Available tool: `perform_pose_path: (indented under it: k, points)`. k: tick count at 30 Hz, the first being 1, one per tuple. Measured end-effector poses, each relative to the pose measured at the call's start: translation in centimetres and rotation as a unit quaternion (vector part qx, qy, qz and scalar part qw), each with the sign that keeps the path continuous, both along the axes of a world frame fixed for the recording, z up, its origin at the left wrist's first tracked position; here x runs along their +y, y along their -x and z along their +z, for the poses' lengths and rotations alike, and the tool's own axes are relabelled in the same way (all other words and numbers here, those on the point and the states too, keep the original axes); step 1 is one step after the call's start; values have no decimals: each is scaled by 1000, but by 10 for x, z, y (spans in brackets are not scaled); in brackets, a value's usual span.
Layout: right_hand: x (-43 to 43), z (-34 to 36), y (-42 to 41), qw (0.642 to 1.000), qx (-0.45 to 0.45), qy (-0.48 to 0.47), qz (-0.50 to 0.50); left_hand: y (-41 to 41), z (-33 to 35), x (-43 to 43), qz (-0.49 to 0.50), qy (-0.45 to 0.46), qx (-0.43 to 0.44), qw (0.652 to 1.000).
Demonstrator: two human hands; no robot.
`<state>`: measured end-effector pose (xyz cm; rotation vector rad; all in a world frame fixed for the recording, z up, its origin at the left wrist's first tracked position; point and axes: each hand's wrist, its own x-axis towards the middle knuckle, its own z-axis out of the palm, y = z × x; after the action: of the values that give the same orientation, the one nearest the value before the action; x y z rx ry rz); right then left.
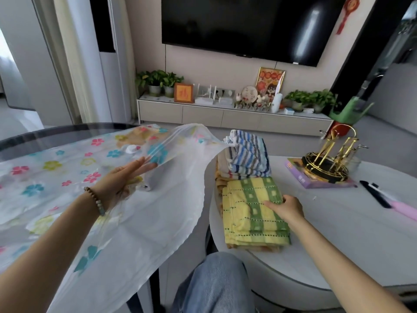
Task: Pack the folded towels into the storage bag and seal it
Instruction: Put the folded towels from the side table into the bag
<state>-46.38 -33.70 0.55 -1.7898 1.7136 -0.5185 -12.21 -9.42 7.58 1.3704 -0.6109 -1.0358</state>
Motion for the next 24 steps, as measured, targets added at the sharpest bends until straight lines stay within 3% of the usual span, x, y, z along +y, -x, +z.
perform_pose_path:
  k: [2,5,11,19,24]
  points:
    - [1,4,-5,1000,-16,14,18,-2,2,2,-8,13,0,1000]
    - [9,22,-13,987,-132,-28,86,-6,10,10,-28,42,-30,998]
    - [58,91,-36,920,-285,-134,233,-25,52,31,4,121,-39,992]
    - [136,113,-160,836,-299,-250,387,-59,92,65,-21,157,-27,987]
    - [168,78,-276,818,-284,-310,392,-80,109,86,-13,172,-57,983]
